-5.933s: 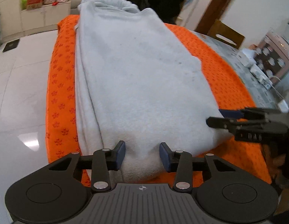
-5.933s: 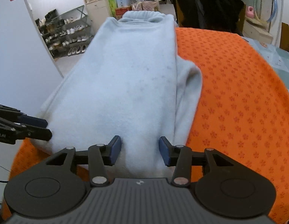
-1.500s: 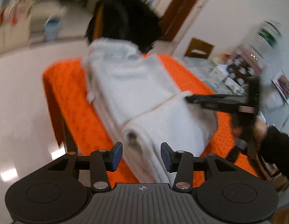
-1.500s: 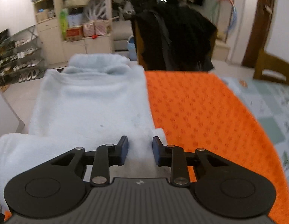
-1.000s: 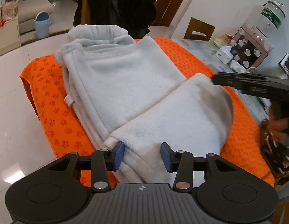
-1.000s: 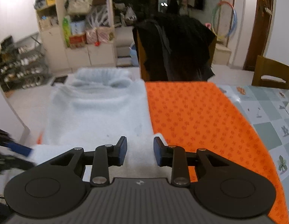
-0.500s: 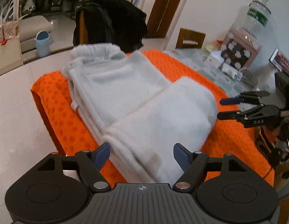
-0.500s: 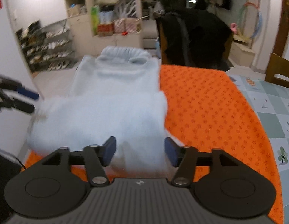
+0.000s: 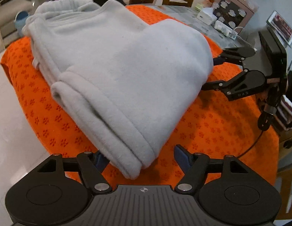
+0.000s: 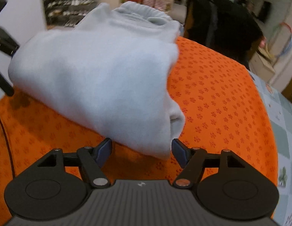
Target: Fold clothes
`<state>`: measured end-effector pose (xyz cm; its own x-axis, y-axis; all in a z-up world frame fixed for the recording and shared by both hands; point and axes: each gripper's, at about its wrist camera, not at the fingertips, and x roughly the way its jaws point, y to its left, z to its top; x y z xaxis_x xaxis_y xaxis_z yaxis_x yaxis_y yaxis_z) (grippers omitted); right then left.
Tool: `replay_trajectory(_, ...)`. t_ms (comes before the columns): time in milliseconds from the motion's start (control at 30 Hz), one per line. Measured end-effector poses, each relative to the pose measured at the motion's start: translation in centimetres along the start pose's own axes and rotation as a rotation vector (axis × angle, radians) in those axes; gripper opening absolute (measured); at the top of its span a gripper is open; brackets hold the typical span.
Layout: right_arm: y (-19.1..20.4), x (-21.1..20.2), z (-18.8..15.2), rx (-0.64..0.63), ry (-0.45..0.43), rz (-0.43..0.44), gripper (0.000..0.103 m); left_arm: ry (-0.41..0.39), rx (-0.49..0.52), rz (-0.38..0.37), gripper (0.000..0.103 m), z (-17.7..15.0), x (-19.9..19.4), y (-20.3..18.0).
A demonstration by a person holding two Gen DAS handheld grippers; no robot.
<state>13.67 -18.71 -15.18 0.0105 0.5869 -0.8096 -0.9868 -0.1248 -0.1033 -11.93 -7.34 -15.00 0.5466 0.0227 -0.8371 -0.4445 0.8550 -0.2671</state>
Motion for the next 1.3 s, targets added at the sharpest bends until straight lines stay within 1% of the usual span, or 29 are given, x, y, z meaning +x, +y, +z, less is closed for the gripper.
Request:
replay_trajectory(33,0.2,0.2,0.0,-0.009,-0.008,0.010,0.074,-0.005,0.003,0.013,0.055,-0.1,0.0,0.1)
replay_trajectory(67,0.4,0.5,-0.1,-0.013,-0.015,0.021,0.072,-0.009,-0.002,0.023,0.051,-0.1,-0.1,0.4)
replay_trajectory(100,0.5,0.8,0.0,-0.017,-0.021,0.027,0.063,-0.012,-0.016,0.012,0.047,0.0,-0.2,0.9)
replay_trajectory(133,0.6,1.0,0.0,-0.018,-0.017,0.029,0.052,-0.017,-0.027,0.002,0.044,0.1,-0.4,1.3)
replay_trajectory(200,0.4,1.0,0.1,-0.006,-0.022,0.033,0.042,-0.030,-0.033,-0.010,0.042,0.4,-0.9,1.6)
replay_trajectory(233,0.2,0.8,0.3,0.005,-0.029,0.036,0.038,-0.035,-0.028,-0.013,0.041,0.6,-1.2,1.5)
replay_trajectory(300,-0.2,-0.1,0.7,0.025,-0.045,0.043,0.036,-0.044,-0.032,-0.031,0.040,1.2,-1.8,1.6)
replay_trajectory(500,-1.3,-2.9,2.9,0.086,-0.089,0.071,0.032,-0.094,-0.122,-0.124,0.039,3.9,-4.9,4.5)
replay_trajectory(633,-2.2,-4.4,5.5,0.109,-0.135,0.067,0.031,-0.114,-0.244,-0.188,0.037,6.3,-5.5,8.1)
replay_trajectory(767,-3.7,-5.6,8.5,0.166,-0.215,0.071,0.030,-0.132,-0.380,-0.248,0.037,8.8,-5.5,12.4)
replay_trajectory(833,-4.4,-5.5,10.4,0.185,-0.243,0.069,0.029,-0.141,-0.447,-0.277,0.037,10.1,-5.4,14.6)
replay_trajectory(1000,-6.8,-3.2,16.2,0.240,-0.299,0.063,0.029,-0.164,-0.617,-0.352,0.037,13.2,-5.4,20.0)
replay_trajectory(1067,-7.8,-1.6,18.9,0.266,-0.315,0.058,0.029,-0.170,-0.686,-0.381,0.037,14.4,-5.2,22.2)
replay_trajectory(1133,-8.9,0.5,21.5,0.291,-0.316,0.038,0.029,-0.152,-0.763,-0.408,0.037,15.7,-4.1,24.8)
replay_trajectory(1200,-9.9,2.9,24.1,0.317,-0.300,0.003,0.029,-0.127,-0.820,-0.431,0.037,17.1,-2.7,27.4)
replay_trajectory(1300,-10.9,6.9,27.6,0.330,-0.228,-0.066,0.031,-0.062,-0.878,-0.445,0.037,18.6,0.0,30.5)
